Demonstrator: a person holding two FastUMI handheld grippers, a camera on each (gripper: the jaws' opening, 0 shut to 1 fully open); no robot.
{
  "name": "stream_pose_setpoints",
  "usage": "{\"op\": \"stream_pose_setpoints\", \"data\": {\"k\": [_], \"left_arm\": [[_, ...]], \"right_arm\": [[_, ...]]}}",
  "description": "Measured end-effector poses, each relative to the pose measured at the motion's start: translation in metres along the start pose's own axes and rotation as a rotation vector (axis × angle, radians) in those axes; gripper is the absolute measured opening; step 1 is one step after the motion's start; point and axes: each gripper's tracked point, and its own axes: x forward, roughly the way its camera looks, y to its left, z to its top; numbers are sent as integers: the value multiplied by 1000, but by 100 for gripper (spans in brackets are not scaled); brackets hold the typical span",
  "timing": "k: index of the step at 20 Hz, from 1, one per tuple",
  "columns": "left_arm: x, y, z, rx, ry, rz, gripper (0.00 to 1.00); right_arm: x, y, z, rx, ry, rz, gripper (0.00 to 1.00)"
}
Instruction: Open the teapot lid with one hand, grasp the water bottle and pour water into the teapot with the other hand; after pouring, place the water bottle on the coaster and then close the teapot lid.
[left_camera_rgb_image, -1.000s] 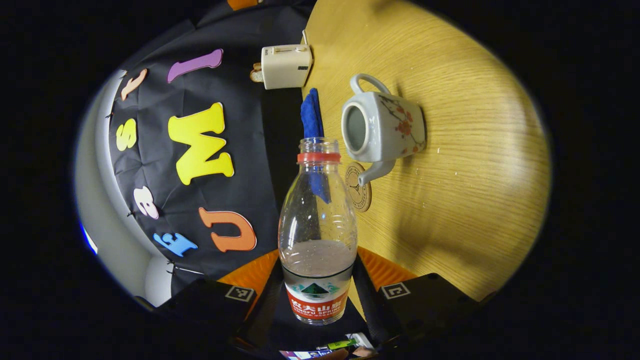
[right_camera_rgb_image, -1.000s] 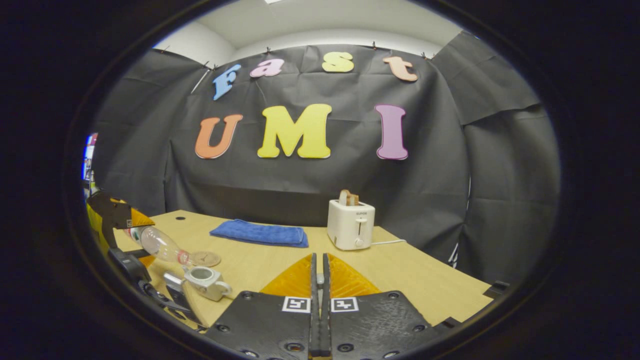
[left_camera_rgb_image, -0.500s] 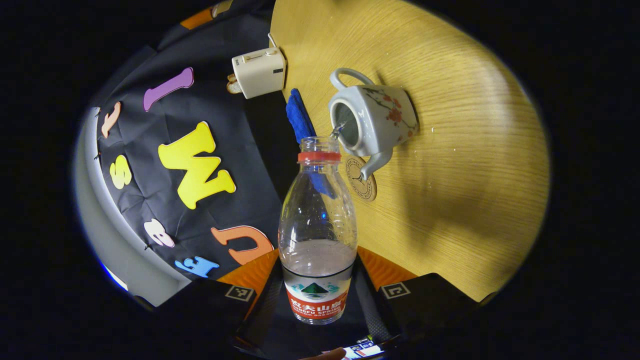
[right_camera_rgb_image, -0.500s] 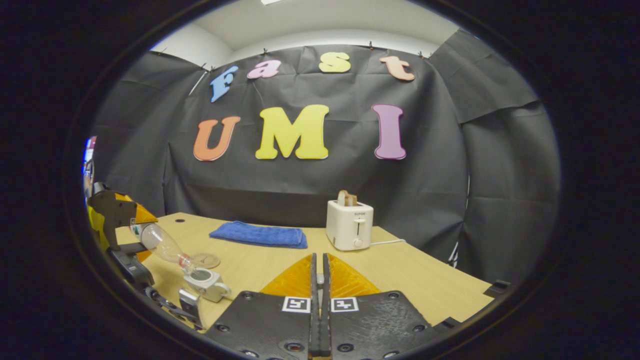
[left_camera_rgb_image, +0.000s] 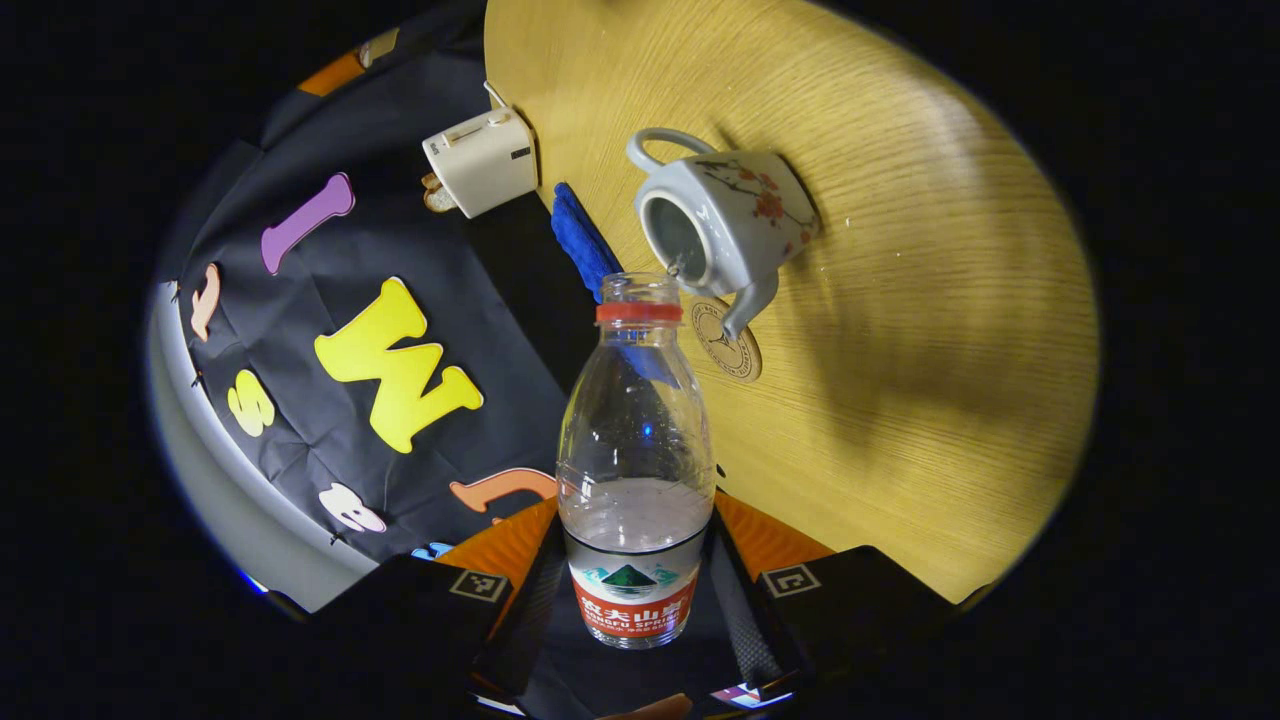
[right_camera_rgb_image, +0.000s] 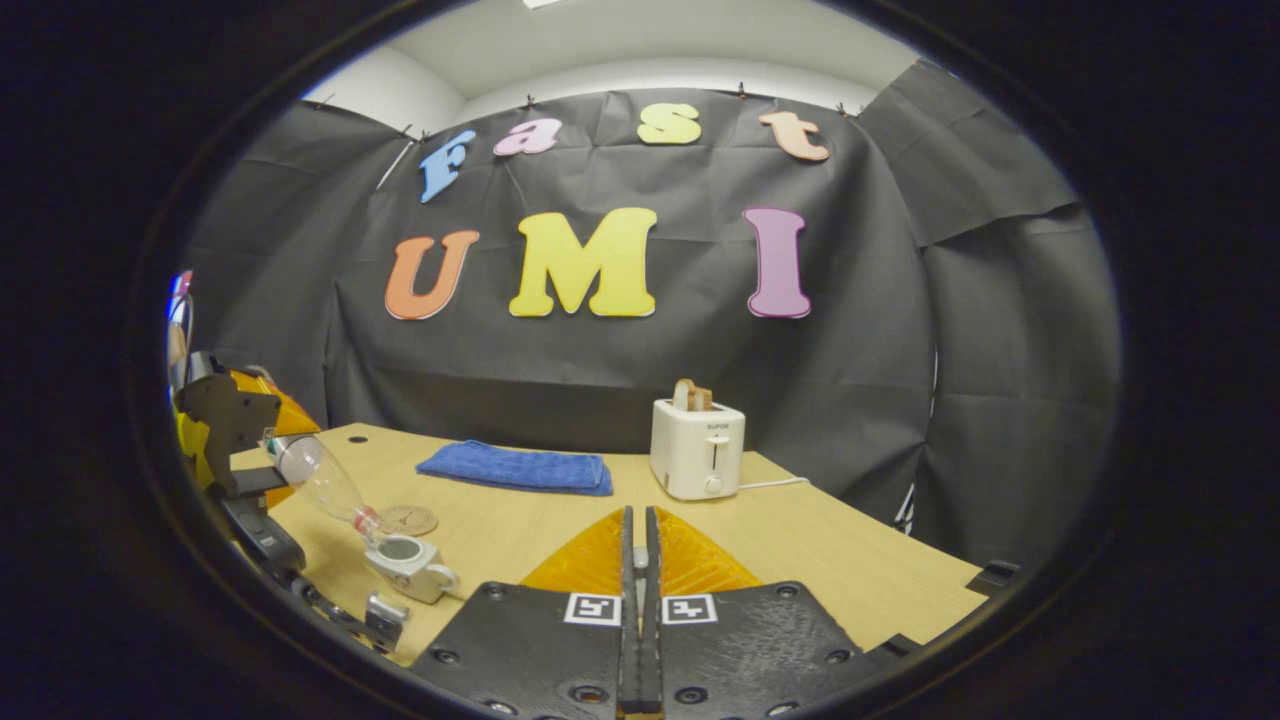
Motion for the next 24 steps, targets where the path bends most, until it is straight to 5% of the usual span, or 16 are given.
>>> {"op": "stream_pose_setpoints", "data": {"k": [15, 24], "left_arm": [[-6, 18, 14, 132, -2, 20, 77], [3, 11, 9, 22, -37, 16, 77]], "right_arm": [[1, -2, 0, 3, 3, -4, 0], [2, -16, 3, 31, 0, -24, 0]]}}
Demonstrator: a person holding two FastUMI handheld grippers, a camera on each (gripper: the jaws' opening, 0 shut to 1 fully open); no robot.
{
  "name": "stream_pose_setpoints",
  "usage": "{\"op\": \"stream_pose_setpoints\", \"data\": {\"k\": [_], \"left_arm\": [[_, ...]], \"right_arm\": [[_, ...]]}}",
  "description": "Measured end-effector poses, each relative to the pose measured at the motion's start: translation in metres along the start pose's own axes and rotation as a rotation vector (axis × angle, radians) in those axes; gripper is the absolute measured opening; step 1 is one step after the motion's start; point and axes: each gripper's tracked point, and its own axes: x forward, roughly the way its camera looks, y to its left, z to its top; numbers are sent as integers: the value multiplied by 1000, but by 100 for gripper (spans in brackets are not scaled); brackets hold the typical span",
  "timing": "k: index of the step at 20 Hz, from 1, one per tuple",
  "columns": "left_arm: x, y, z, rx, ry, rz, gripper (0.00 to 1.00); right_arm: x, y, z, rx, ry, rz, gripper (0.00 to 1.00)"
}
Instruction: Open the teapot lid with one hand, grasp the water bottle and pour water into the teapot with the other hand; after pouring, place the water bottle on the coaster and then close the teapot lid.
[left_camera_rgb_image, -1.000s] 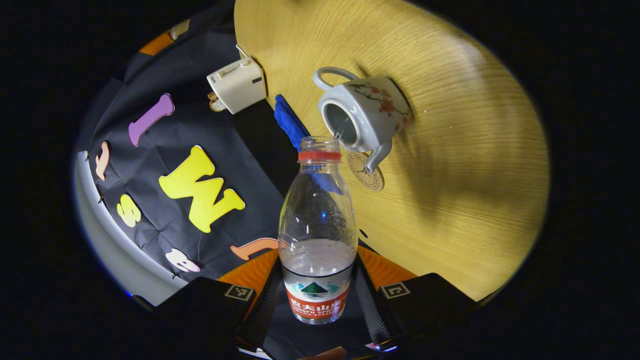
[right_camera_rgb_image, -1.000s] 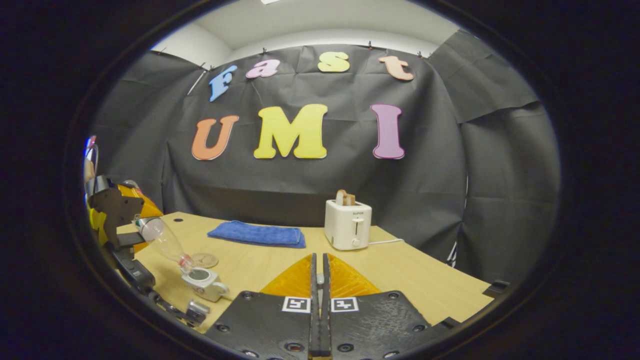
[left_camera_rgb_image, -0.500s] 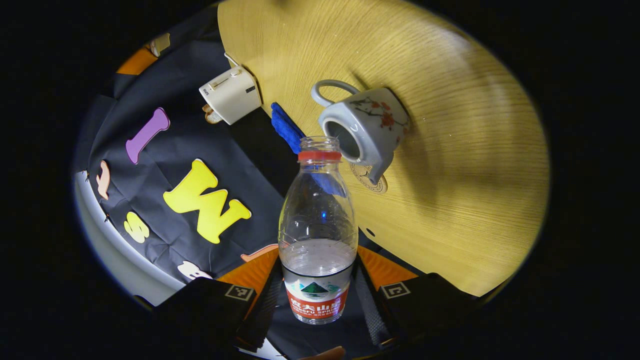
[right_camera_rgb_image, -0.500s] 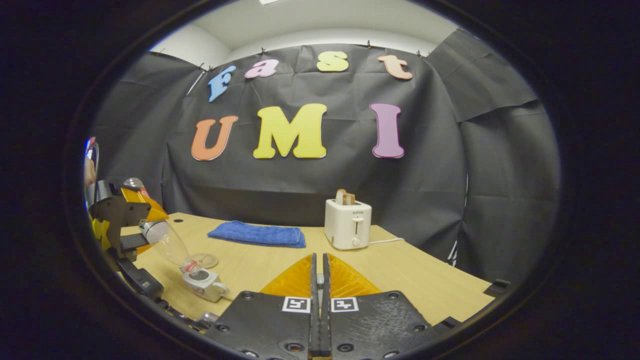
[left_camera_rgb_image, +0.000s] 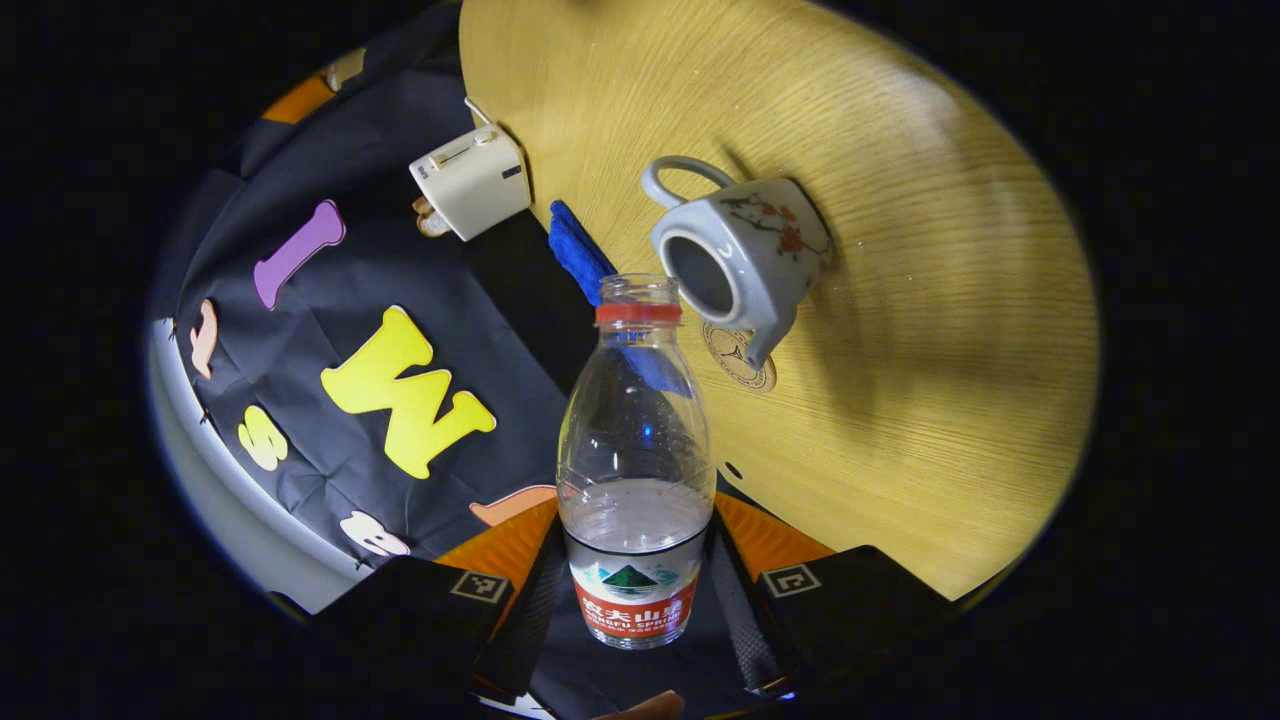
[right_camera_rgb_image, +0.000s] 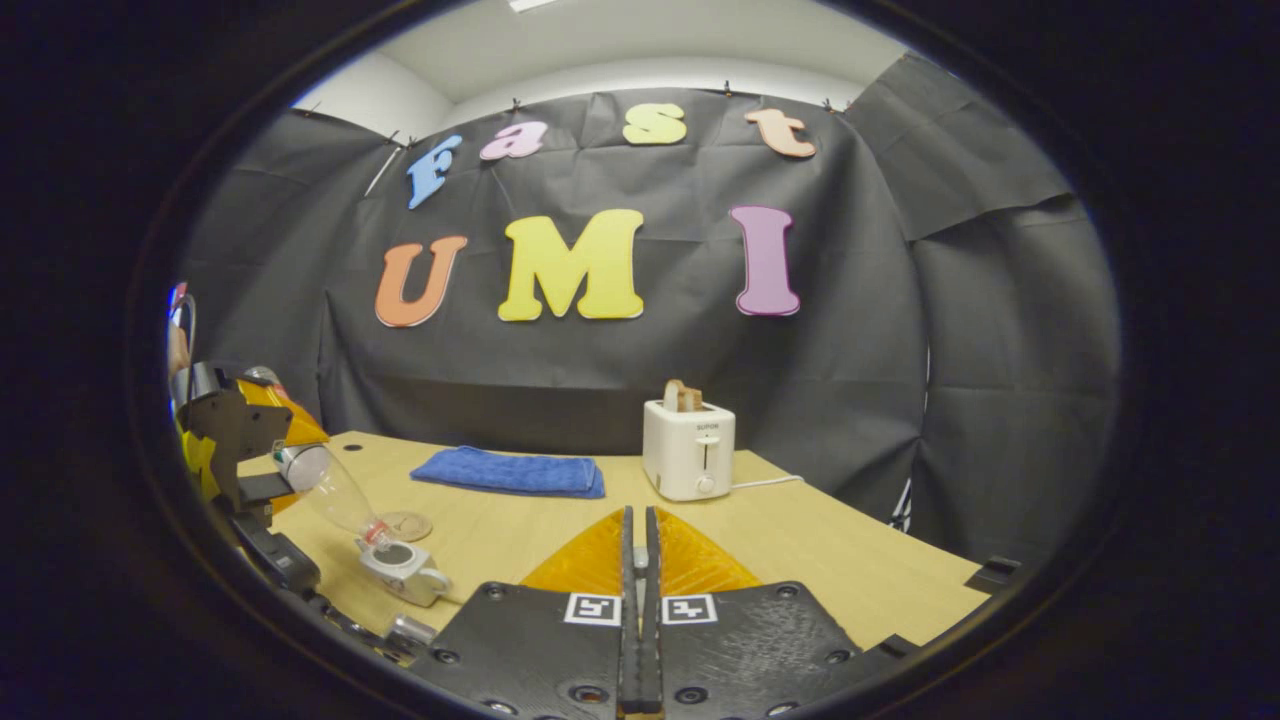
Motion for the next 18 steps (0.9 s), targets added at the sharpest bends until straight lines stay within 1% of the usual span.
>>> {"op": "stream_pose_setpoints", "data": {"k": [3, 5, 7, 10, 11, 12, 13, 15, 17, 18], "left_arm": [[5, -5, -3, -151, -32, -37, 77], [2, -8, -12, -288, -46, -36, 76], [-4, 0, -19, -431, -77, -16, 76], [-9, 11, -22, -661, -125, -20, 76], [-12, 16, -23, -736, -138, -8, 76], [-17, 24, -24, -798, -150, 20, 77], [-23, 33, -25, -857, -169, 48, 76], [-24, 41, -24, -949, -188, 72, 76], [-26, 46, -22, -1019, -206, 83, 76], [-25, 43, -23, -1066, -210, 67, 76]], "right_arm": [[1, -8, -2, 11, 6, -19, 0], [4, -14, -5, 8, 18, -41, 0], [4, -15, -5, 3, 18, -50, 0], [4, -14, -7, -10, 20, -54, 0], [4, -12, -8, -9, 23, -48, 0], [3, -8, -9, -4, 26, -39, 0], [4, -7, -9, -2, 28, -35, 0], [3, -5, -10, -8, 34, -30, 0], [1, -4, -9, -12, 30, -29, 0], [1, -3, -8, -17, 27, -30, 0]]}}
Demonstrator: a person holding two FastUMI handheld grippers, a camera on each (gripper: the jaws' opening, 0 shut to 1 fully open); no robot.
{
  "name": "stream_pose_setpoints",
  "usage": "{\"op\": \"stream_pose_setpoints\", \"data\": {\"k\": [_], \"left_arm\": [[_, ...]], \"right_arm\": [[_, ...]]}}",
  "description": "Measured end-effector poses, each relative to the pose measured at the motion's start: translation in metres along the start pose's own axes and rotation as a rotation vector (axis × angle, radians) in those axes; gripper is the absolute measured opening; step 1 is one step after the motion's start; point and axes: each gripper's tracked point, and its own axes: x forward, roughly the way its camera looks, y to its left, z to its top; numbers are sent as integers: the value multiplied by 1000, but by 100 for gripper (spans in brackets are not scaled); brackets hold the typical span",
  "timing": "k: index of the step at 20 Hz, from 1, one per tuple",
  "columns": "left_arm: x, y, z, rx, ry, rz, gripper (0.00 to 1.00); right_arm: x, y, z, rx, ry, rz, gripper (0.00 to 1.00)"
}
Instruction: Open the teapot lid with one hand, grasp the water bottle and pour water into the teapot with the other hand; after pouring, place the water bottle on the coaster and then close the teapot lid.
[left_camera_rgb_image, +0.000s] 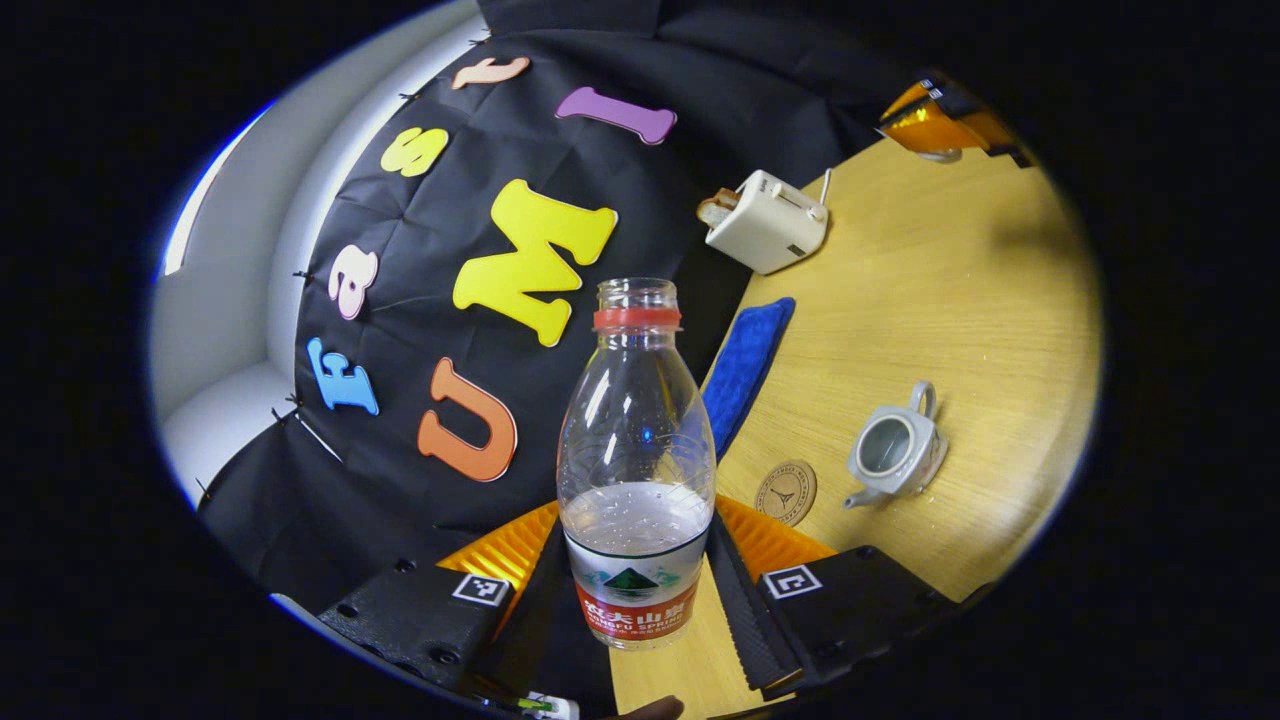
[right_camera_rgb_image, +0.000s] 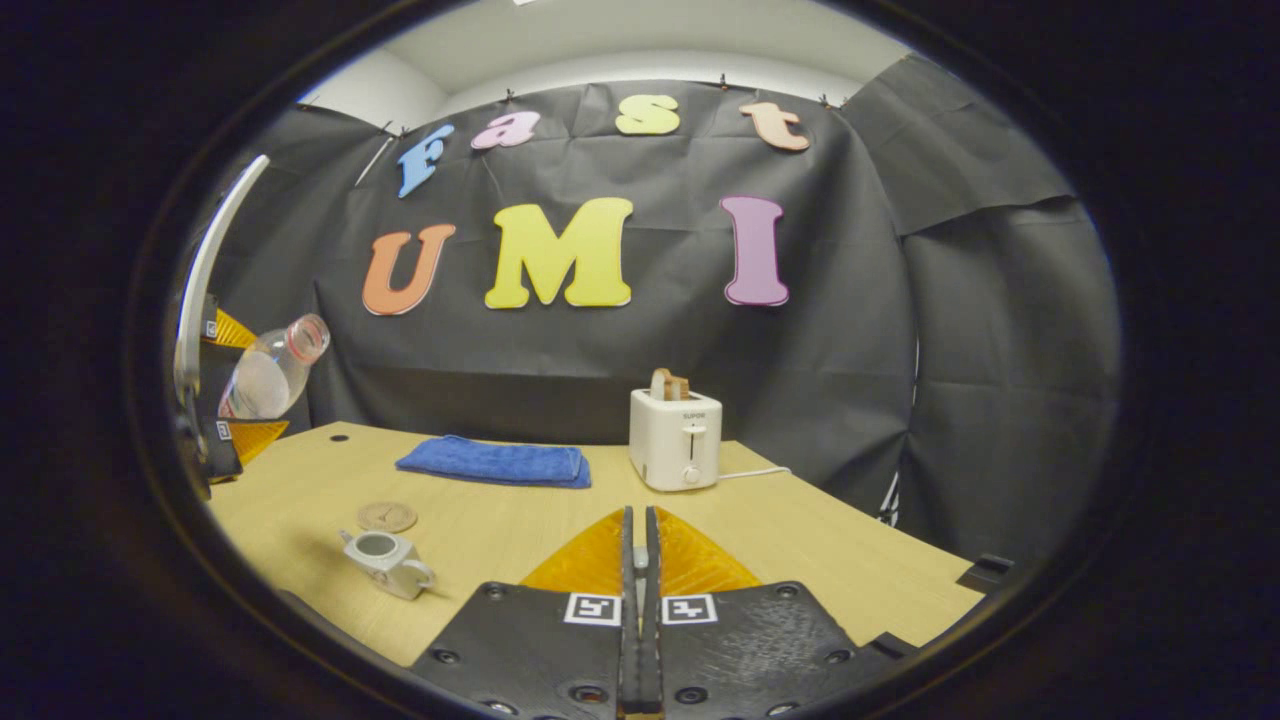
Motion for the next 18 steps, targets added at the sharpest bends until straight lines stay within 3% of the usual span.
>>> {"op": "stream_pose_setpoints", "data": {"k": [3, 13, 18], "left_arm": [[-1, -6, -6, -125, 3, -10, 76], [38, -49, -19, -764, -143, -130, 77], [70, -40, -24, -910, -166, -119, 78]], "right_arm": [[-1, 1, 1, -5, -4, 1, 0], [8, -1, -10, -4, 18, -9, 0], [14, 0, -18, -8, 30, -8, 0]]}}
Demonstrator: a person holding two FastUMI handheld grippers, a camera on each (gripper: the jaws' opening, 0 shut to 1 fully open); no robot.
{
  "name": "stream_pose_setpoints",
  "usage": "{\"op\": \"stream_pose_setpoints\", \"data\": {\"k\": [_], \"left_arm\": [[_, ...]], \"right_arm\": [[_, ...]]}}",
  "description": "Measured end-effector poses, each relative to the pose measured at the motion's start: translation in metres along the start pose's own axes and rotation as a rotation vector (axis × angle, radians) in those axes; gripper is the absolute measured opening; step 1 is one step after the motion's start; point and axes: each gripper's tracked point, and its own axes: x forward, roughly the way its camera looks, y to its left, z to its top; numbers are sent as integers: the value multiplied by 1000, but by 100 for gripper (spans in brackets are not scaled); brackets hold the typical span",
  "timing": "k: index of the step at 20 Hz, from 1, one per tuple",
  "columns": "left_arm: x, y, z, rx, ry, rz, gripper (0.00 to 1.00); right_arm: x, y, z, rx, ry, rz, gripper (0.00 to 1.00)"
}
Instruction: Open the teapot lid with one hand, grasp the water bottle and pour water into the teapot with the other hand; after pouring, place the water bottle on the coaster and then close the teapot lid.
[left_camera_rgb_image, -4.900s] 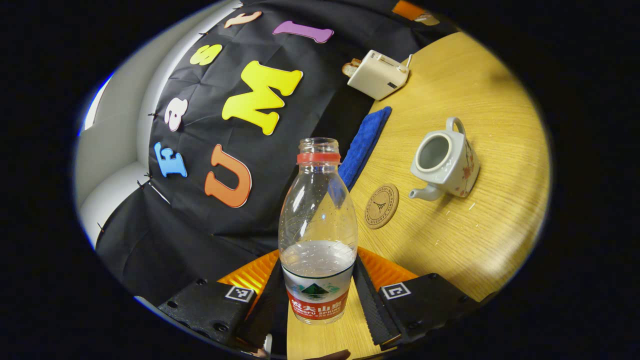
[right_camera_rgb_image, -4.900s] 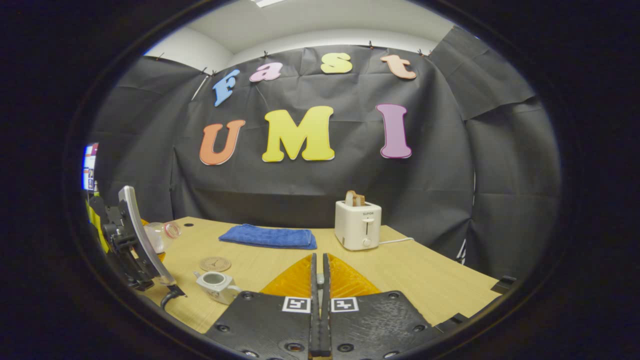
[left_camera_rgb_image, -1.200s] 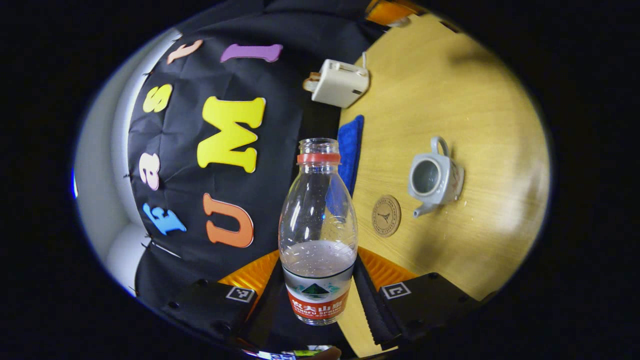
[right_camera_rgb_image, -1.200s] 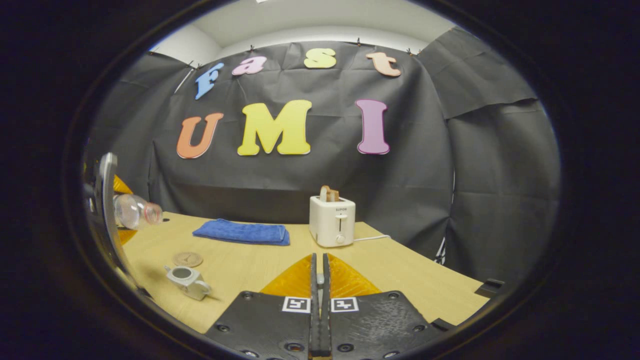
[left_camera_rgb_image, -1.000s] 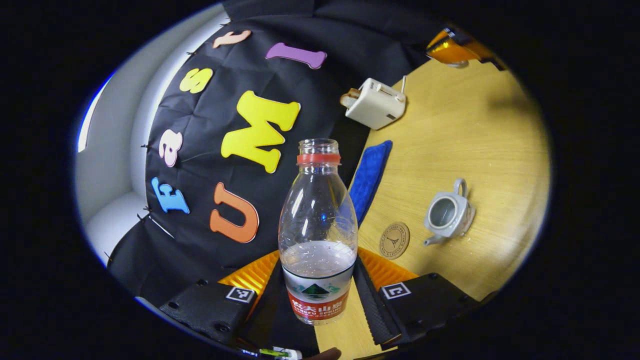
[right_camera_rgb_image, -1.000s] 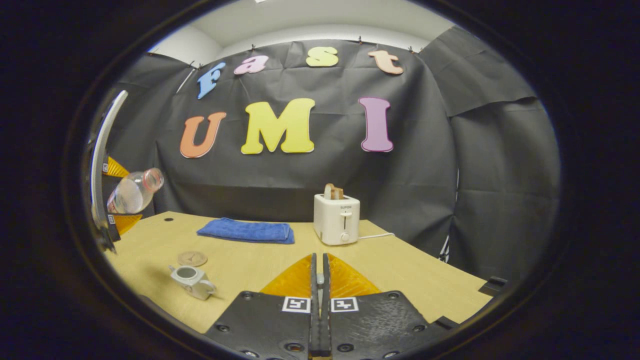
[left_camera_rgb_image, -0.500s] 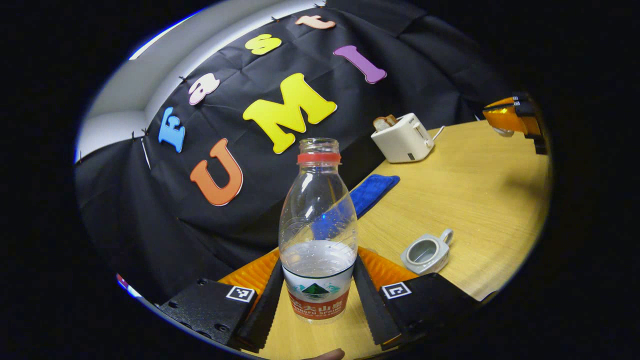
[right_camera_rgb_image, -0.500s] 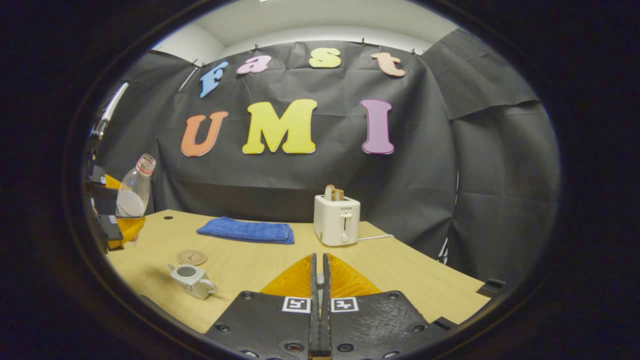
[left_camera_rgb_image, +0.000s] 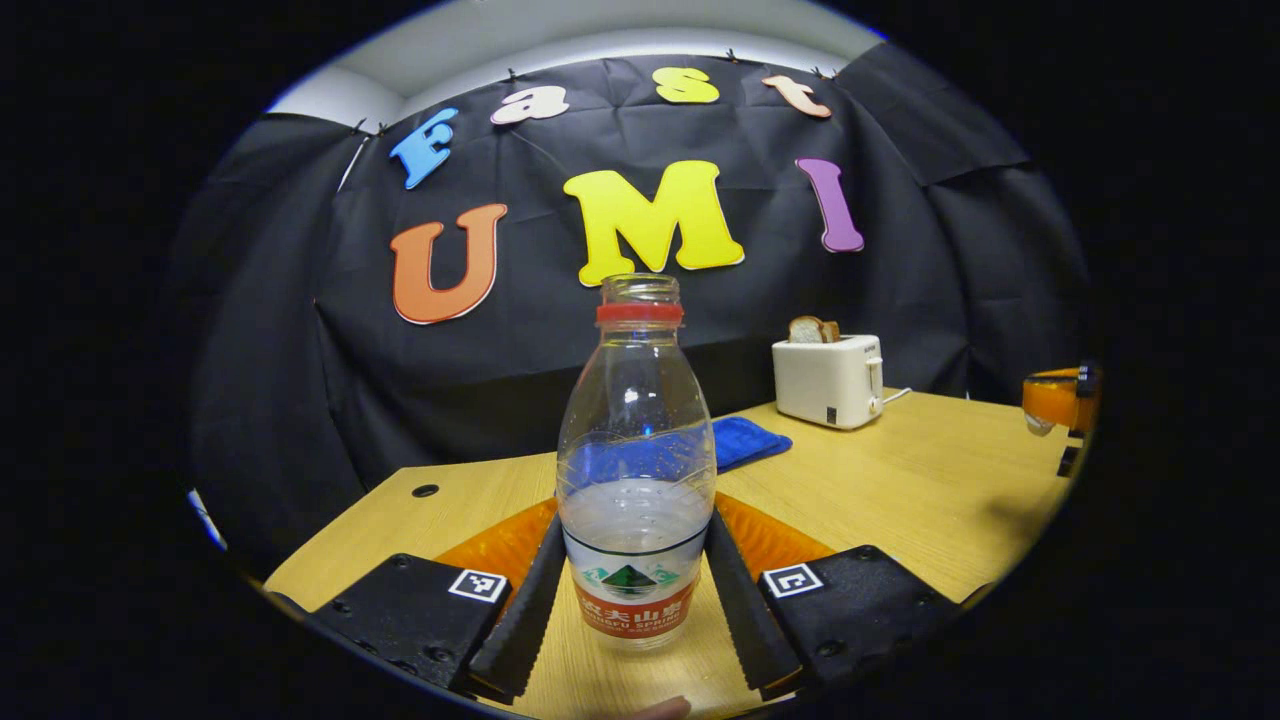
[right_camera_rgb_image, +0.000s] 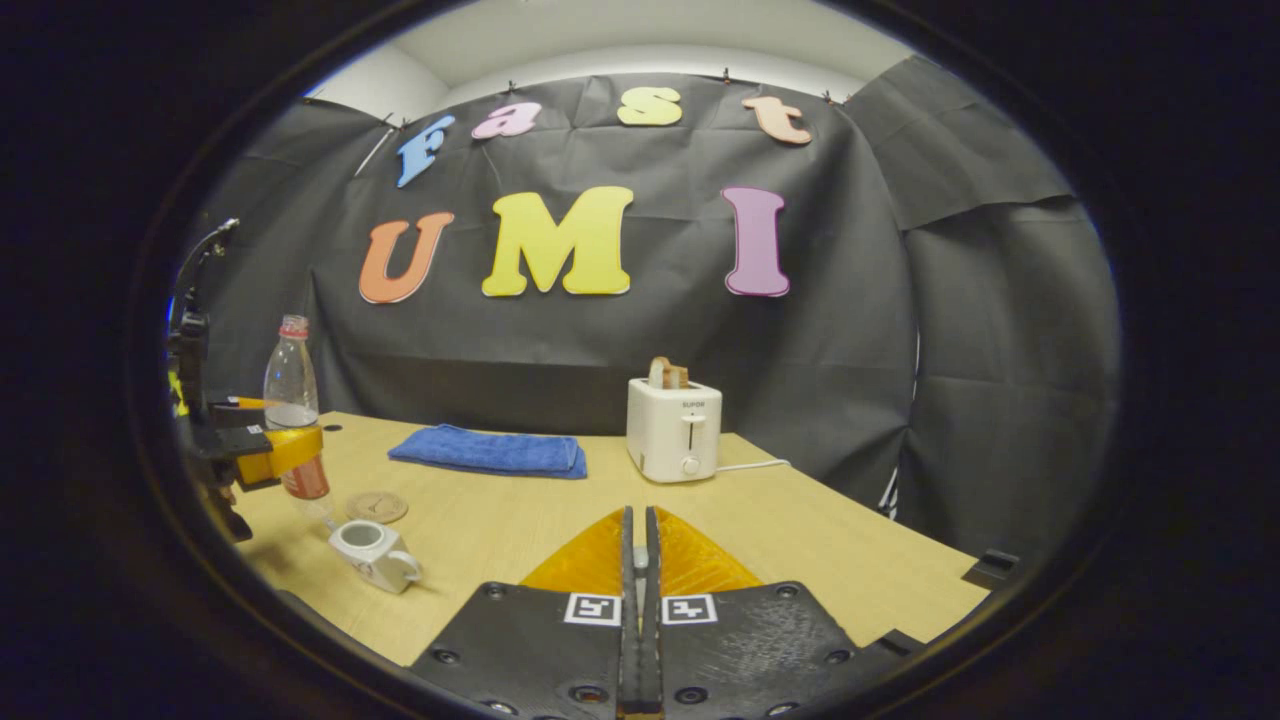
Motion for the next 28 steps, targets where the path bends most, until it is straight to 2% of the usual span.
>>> {"op": "stream_pose_setpoints", "data": {"k": [3, 6, 9, 15, 28], "left_arm": [[22, -2, 2, -71, -8, -19, 78], [44, 9, 3, -116, -29, 5, 79], [62, 13, -1, -125, -40, 12, 79], [78, 9, -29, -154, 31, -2, 79], [78, 4, -37, -93, 40, -9, 81]], "right_arm": [[4, 1, -6, -17, 11, -6, 0], [7, 8, -12, -46, 11, -5, 0], [9, 16, -16, -67, 12, 7, 0], [9, 24, -15, -71, -9, 21, 0], [5, 23, -5, -54, -52, 17, 0]]}}
